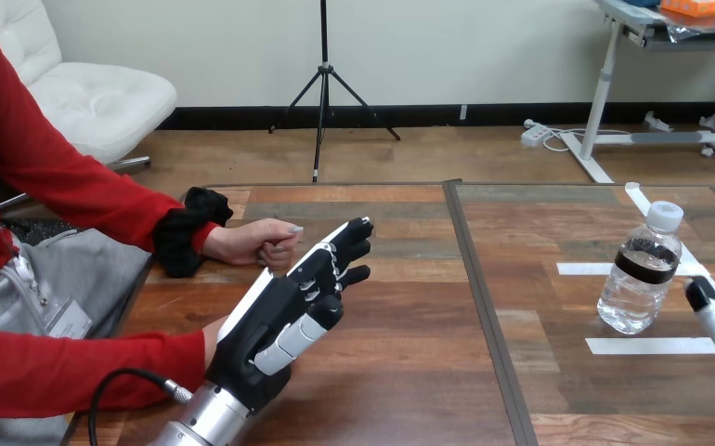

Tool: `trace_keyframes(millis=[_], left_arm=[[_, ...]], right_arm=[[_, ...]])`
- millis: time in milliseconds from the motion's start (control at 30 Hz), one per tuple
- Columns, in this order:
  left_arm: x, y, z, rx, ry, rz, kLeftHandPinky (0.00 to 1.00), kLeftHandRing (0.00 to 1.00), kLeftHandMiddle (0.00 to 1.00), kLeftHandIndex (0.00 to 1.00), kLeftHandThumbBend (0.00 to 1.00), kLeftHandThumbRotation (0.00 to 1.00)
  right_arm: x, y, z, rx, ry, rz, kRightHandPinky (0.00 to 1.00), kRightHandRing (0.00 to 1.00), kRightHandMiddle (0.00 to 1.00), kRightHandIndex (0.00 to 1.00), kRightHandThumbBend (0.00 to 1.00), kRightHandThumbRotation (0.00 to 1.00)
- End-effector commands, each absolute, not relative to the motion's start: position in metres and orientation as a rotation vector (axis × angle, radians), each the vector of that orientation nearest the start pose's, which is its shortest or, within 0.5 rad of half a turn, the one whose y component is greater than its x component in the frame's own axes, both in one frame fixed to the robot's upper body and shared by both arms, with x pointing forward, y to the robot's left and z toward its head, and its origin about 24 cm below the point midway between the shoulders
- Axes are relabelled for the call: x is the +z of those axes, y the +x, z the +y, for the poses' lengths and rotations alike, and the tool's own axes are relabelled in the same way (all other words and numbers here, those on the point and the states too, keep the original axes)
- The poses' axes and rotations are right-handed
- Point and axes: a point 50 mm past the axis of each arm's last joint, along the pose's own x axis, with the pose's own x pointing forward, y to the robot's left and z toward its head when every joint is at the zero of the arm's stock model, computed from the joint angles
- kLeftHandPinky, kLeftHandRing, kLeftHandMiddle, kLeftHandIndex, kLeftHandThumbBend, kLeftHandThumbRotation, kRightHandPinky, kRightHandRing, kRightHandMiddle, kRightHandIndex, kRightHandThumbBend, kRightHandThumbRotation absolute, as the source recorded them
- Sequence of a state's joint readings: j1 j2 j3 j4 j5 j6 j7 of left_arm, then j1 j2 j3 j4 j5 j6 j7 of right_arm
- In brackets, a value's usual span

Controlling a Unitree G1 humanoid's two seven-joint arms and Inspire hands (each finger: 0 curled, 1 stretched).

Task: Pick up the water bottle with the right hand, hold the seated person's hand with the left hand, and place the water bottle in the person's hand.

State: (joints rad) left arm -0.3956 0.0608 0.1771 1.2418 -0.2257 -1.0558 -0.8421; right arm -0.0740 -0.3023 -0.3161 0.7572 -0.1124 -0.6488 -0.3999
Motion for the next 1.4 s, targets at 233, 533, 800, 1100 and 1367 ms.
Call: trace_keyframes(millis=[233,533,800,1100,1367], left_arm=[[0.001,0.272,0.152,-0.565,0.01,-0.337,0.9,0.96,0.96,0.92,1.0,0.78],[0.001,0.272,0.155,-0.564,0.014,-0.34,0.91,0.96,0.96,0.93,1.0,0.77],[0.002,0.272,0.158,-0.56,0.015,-0.345,0.91,0.96,0.97,0.93,1.0,0.77],[0.002,0.271,0.162,-0.551,0.018,-0.352,0.91,0.96,0.97,0.93,1.0,0.77],[0.003,0.27,0.164,-0.538,0.029,-0.367,0.9,0.96,0.97,0.92,1.0,0.77]], right_arm=[[0.008,0.258,-0.309,-0.589,-0.369,-0.029,0.92,0.98,0.96,0.99,1.0,0.53],[0.004,0.271,-0.308,-0.547,-0.359,0.05,0.94,0.99,0.97,0.99,1.0,0.51],[0.001,0.278,-0.306,-0.516,-0.366,0.111,0.94,0.98,0.97,0.99,1.0,0.5],[-0.002,0.284,-0.303,-0.484,-0.369,0.161,0.9,0.97,0.96,0.99,1.0,0.51],[-0.003,0.289,-0.301,-0.462,-0.377,0.191,0.9,0.97,0.97,0.99,1.0,0.5]])
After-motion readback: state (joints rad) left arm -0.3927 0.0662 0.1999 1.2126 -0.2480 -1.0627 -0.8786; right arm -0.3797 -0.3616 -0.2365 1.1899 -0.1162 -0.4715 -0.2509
